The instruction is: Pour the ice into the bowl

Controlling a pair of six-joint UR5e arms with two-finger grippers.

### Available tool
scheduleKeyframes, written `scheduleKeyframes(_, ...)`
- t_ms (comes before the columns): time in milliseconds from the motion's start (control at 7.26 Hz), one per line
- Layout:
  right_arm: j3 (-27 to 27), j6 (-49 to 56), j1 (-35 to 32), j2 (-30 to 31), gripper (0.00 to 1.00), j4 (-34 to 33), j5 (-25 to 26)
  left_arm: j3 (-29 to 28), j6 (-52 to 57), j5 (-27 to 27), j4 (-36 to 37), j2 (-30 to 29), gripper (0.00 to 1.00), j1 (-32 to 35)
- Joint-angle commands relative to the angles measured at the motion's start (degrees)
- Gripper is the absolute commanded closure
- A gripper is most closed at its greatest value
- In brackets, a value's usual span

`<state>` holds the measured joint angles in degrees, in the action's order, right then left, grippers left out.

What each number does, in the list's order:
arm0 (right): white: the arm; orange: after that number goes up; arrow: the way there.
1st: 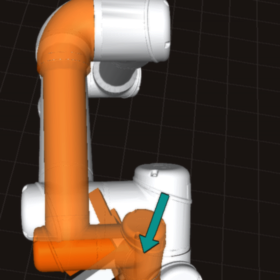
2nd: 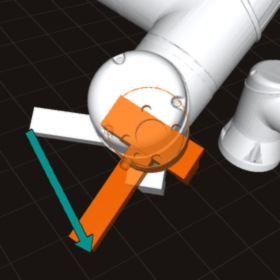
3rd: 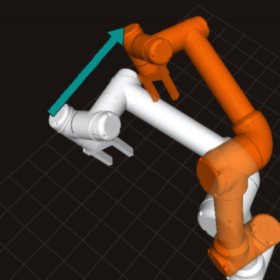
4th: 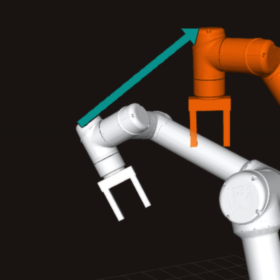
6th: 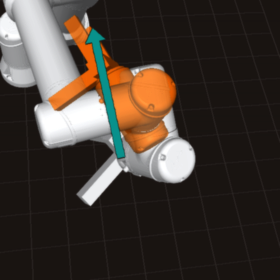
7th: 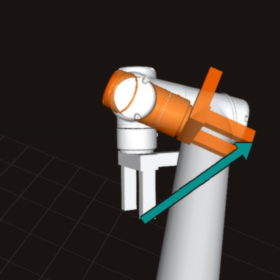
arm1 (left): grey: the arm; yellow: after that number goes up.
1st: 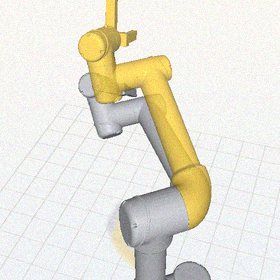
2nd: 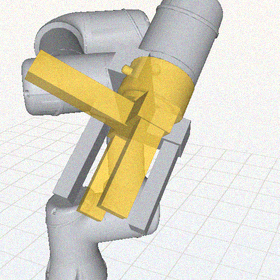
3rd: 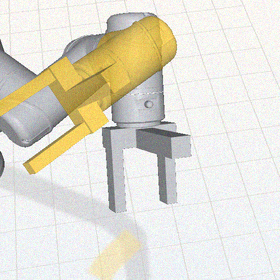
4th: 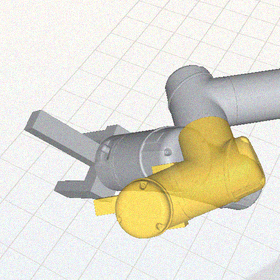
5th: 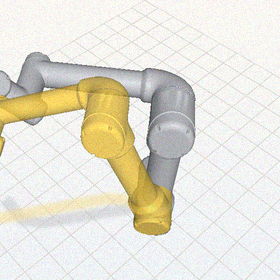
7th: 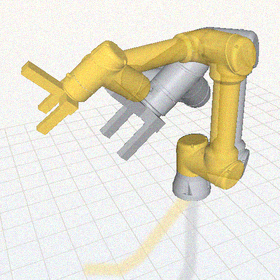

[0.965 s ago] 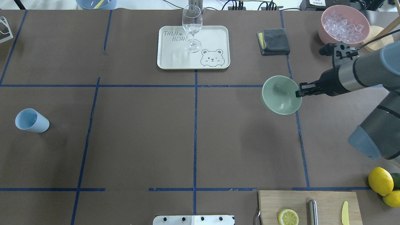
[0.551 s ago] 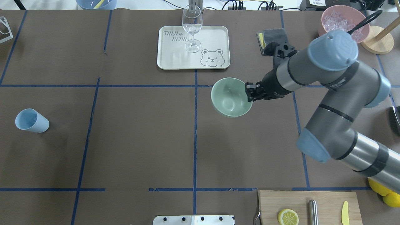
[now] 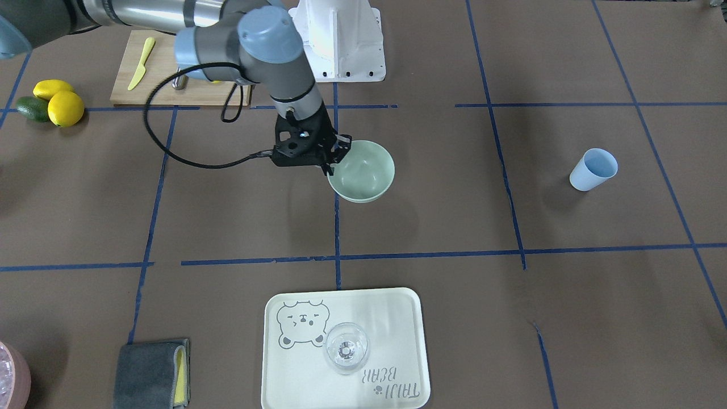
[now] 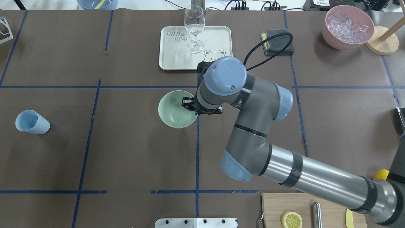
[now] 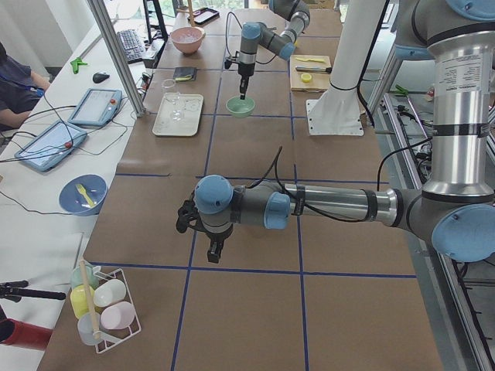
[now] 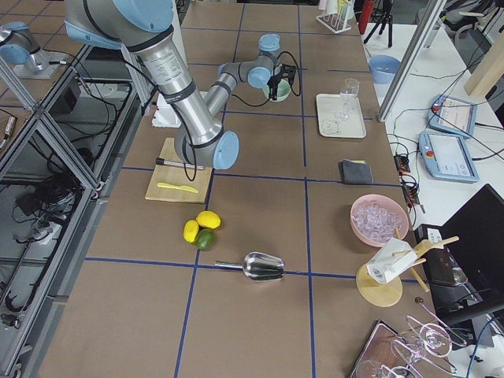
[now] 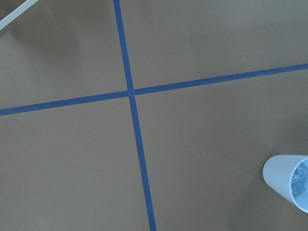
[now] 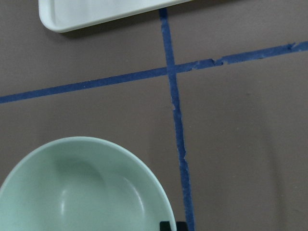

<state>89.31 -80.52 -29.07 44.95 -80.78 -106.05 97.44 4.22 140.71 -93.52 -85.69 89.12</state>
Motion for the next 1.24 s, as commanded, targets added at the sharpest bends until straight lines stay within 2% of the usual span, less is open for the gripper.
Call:
scheduleKeyframes(0,-5.1,-0.5,1.7,-2.6,1.0,0.2,1.1,0.0,-0.1,0.0,0.0,0.0,0.0,0.0)
scheduleKeyframes(413,-5.2,-0.3,3.1,-1.7,1.0,1.9,1.2,0.0,0.0,0.0,0.0,0.0,0.0,0.0)
scheduleKeyframes(551,-5.2,-0.3,3.1,-1.4,0.31,3.0,1.3,-0.1,0.0,0.0,0.0,0.0,0.0,0.0)
scheduleKeyframes(689,-5.0,-0.1,3.1,-1.2,0.0,3.3,3.7,-0.1,0.0,0.0,0.0,0.0,0.0,0.0)
scheduleKeyframes(827,-3.7,0.2,2.0,-1.1,0.0,3.1,3.7,-0.1,-0.1,0.0,0.0,0.0,0.0,0.0)
scheduleKeyframes(965,-0.6,1.6,-2.3,-0.1,0.0,2.4,1.1,-0.1,-0.2,0.0,0.0,0.0,0.0,0.0)
scheduleKeyframes(1102,1.7,5.9,-8.1,2.4,0.0,1.8,-5.5,0.9,0.1,-0.4,0.0,-0.1,0.0,0.0)
